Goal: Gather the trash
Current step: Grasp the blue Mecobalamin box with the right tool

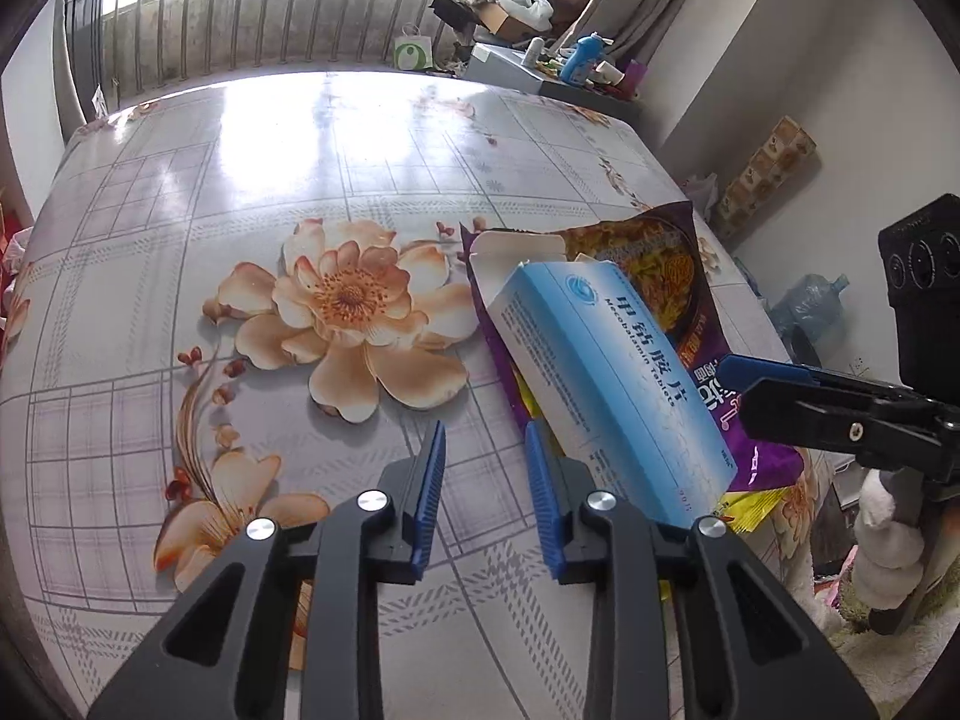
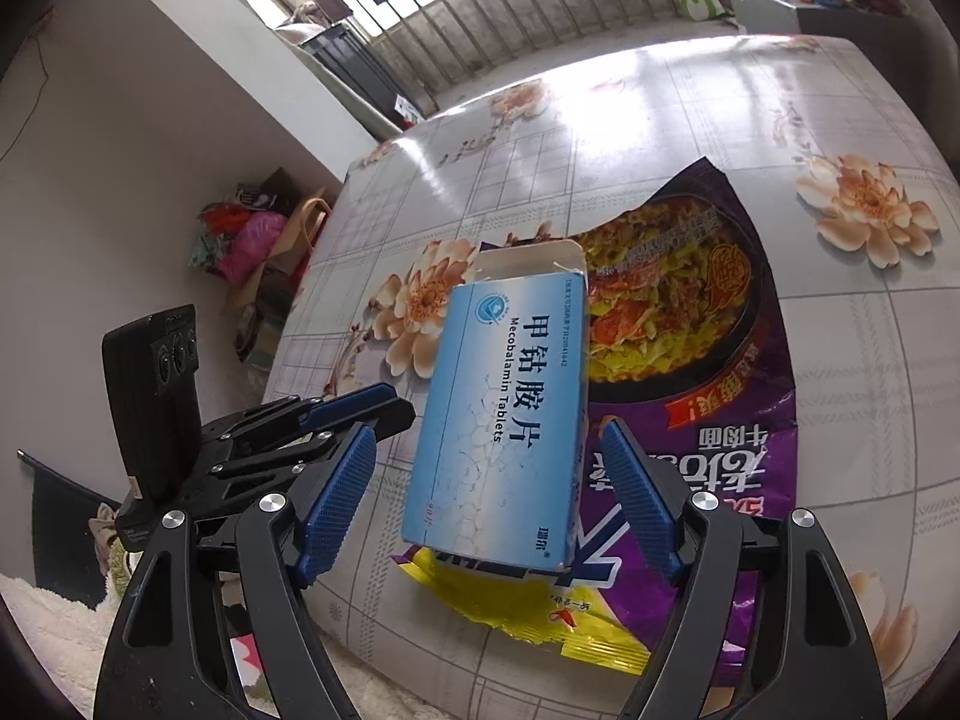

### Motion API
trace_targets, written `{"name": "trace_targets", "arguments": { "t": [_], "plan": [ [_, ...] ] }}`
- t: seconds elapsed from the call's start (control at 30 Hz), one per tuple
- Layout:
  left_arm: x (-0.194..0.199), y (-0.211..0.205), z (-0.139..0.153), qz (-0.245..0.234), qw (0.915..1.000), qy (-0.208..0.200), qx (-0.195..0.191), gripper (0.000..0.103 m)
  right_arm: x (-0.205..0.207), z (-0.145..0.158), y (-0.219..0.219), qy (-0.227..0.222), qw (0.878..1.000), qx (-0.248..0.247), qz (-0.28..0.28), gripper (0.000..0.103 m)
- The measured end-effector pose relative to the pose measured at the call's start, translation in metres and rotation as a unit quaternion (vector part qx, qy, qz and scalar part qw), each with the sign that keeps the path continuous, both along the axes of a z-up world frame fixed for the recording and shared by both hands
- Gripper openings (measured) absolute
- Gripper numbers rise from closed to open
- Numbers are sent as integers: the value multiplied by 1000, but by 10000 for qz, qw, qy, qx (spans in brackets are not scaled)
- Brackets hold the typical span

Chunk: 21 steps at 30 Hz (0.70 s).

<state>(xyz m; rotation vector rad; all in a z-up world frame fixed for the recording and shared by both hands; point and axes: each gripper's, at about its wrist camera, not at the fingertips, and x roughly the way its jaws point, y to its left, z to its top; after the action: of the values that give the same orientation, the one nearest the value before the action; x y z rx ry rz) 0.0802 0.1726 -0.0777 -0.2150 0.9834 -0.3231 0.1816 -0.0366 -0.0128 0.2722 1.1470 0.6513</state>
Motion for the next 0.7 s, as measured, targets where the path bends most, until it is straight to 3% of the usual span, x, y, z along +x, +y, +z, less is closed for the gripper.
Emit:
{"name": "trace_targets", "arguments": {
  "t": [0.2, 0.4, 0.47, 0.7],
  "plan": [
    [-3, 7, -6, -50, 9997, 88, -217, 14, 5, -6, 20, 48, 9991, -386, 146, 76],
    [-5, 17, -8, -56, 9992, 161, -351, 12, 2, -17, 43, -37, 9958, -858, 320, 78],
    [-5, 17, -8, -85, 9990, 187, -409, 12, 1, -23, 44, 13, 9945, -986, 344, 73],
    [-1, 14, -3, -305, 9975, 242, -585, 12, -5, -23, 12, 61, 9960, -891, 83, 71]
  ]
}}
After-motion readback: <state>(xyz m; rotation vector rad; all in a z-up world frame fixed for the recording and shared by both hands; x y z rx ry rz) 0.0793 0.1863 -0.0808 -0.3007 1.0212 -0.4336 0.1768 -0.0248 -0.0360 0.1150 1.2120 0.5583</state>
